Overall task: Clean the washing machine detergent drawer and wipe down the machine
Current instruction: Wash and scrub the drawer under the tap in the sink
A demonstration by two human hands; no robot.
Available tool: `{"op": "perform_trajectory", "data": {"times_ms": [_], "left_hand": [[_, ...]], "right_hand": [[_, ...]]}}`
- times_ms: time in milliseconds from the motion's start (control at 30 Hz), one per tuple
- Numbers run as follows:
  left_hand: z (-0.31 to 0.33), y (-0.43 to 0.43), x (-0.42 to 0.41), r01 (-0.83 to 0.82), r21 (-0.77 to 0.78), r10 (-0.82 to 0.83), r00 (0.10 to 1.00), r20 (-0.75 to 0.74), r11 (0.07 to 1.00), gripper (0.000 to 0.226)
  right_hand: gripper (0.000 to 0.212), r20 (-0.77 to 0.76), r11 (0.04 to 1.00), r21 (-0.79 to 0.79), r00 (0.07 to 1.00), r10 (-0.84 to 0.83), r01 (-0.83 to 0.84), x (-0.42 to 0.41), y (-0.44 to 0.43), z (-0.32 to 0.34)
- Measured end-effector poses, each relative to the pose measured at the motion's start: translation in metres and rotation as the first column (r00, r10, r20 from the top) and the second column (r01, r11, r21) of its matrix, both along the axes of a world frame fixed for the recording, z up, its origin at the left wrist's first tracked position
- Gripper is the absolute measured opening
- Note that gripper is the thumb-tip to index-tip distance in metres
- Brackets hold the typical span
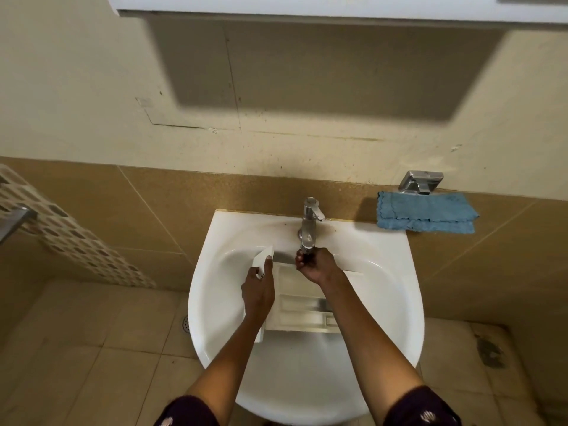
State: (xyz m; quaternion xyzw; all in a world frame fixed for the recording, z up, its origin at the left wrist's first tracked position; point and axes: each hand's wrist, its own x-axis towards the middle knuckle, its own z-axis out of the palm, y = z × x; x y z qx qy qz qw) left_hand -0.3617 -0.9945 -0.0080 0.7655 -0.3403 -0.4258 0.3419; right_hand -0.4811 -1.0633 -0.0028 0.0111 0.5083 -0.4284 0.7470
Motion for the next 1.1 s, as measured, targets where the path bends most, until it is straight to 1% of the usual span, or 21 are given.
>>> {"op": "perform_trajectory", "data": {"times_ms": [67,167,233,267,300,333,400,433,467,500,533,567,600,667,700,767,867,900,967,1033,1100], "left_hand": [[0.000,0.000,0.000,0.007,0.019,-0.007,1.000,0.010,1.000,0.060],[-0.001,-0.001,0.000,0.009,0.031,-0.010,1.000,0.027,0.999,0.063],[-0.001,-0.002,0.000,0.008,0.028,-0.009,1.000,0.027,1.000,0.064],[-0.001,-0.002,0.000,0.010,0.028,-0.011,1.000,0.026,1.000,0.064],[-0.002,-0.002,0.000,0.011,0.032,-0.012,1.000,0.026,0.999,0.064],[-0.002,-0.002,0.000,0.010,0.037,-0.011,1.000,0.027,0.999,0.064],[-0.002,-0.002,0.000,0.005,0.038,-0.006,1.000,0.025,0.999,0.064],[-0.002,-0.002,0.000,0.005,0.033,-0.006,1.000,0.024,0.999,0.064],[-0.002,-0.002,0.000,0.005,0.026,-0.005,1.000,0.022,1.000,0.063],[-0.003,-0.002,0.000,0.002,0.020,-0.002,1.000,0.019,1.000,0.062],[-0.002,-0.002,0.000,-0.001,0.015,0.001,1.000,0.016,1.000,0.062],[-0.002,-0.002,0.000,-0.004,0.011,0.004,1.000,0.015,1.000,0.062],[-0.003,-0.002,-0.001,-0.005,0.010,0.005,1.000,0.016,1.000,0.062],[-0.002,-0.002,-0.001,-0.006,0.009,0.005,1.000,0.019,1.000,0.061],[-0.003,-0.001,-0.001,-0.007,0.010,0.007,1.000,0.018,1.000,0.061],[-0.003,-0.001,0.000,-0.009,0.006,0.009,1.000,0.015,1.000,0.060],[-0.003,-0.002,0.000,-0.001,0.001,0.001,1.000,0.022,1.000,0.060],[-0.003,-0.002,0.000,-0.002,0.003,0.002,1.000,0.025,1.000,0.060],[-0.003,-0.002,0.000,-0.008,0.007,0.008,1.000,0.029,1.000,0.061],[-0.002,-0.001,0.000,-0.013,0.002,0.013,1.000,0.026,1.000,0.061],[-0.003,0.000,-0.001,-0.015,-0.014,0.015,1.000,0.016,1.000,0.061]], "right_hand": [[0.025,0.024,0.999,-0.026,0.999,0.023,-0.022,0.003,0.002,-0.001],[0.026,0.072,0.995,-0.040,0.993,0.093,-0.090,0.002,0.007,-0.003],[0.028,0.048,0.970,-0.043,0.969,0.242,-0.240,0.002,0.017,0.002],[0.031,-0.018,0.937,-0.027,0.937,0.348,-0.348,0.002,0.024,0.005],[0.034,-0.118,0.883,-0.002,0.877,0.466,-0.469,0.002,0.031,0.008],[0.035,-0.244,0.804,0.037,0.775,0.583,-0.593,0.003,0.038,0.011],[0.035,-0.492,0.609,0.169,0.469,0.733,-0.775,0.003,0.049,0.015],[0.033,-0.599,0.560,0.247,0.329,0.730,-0.791,0.000,0.051,0.014],[0.029,-0.687,0.541,0.300,0.216,0.694,-0.785,-0.004,0.051,0.011],[0.026,-0.724,0.543,0.315,0.174,0.668,-0.778,-0.006,0.049,0.006],[0.023,-0.722,0.531,0.316,0.163,0.672,-0.786,-0.006,0.049,0.005],[0.023,-0.708,0.495,0.312,0.148,0.690,-0.811,-0.005,0.052,0.005],[0.025,-0.705,0.431,0.309,0.100,0.702,-0.848,-0.001,0.054,0.005],[0.028,-0.757,0.335,0.293,-0.003,0.654,-0.895,0.009,0.067,0.002],[0.029,-0.776,0.309,0.283,-0.027,0.630,-0.908,0.011,0.076,-0.001],[0.030,-0.781,0.300,0.328,-0.078,0.619,-0.896,0.007,0.089,-0.011],[0.032,-0.768,0.294,0.510,-0.273,0.579,-0.808,-0.010,0.095,-0.017],[0.032,-0.763,0.292,0.544,-0.318,0.563,-0.787,-0.012,0.096,-0.016],[0.034,-0.785,0.280,0.534,-0.344,0.515,-0.798,-0.002,0.101,-0.010],[0.036,-0.836,0.261,0.453,-0.305,0.455,-0.852,0.020,0.112,-0.007],[0.036,-0.858,0.264,0.402,-0.259,0.444,-0.877,0.030,0.121,-0.008]]}}
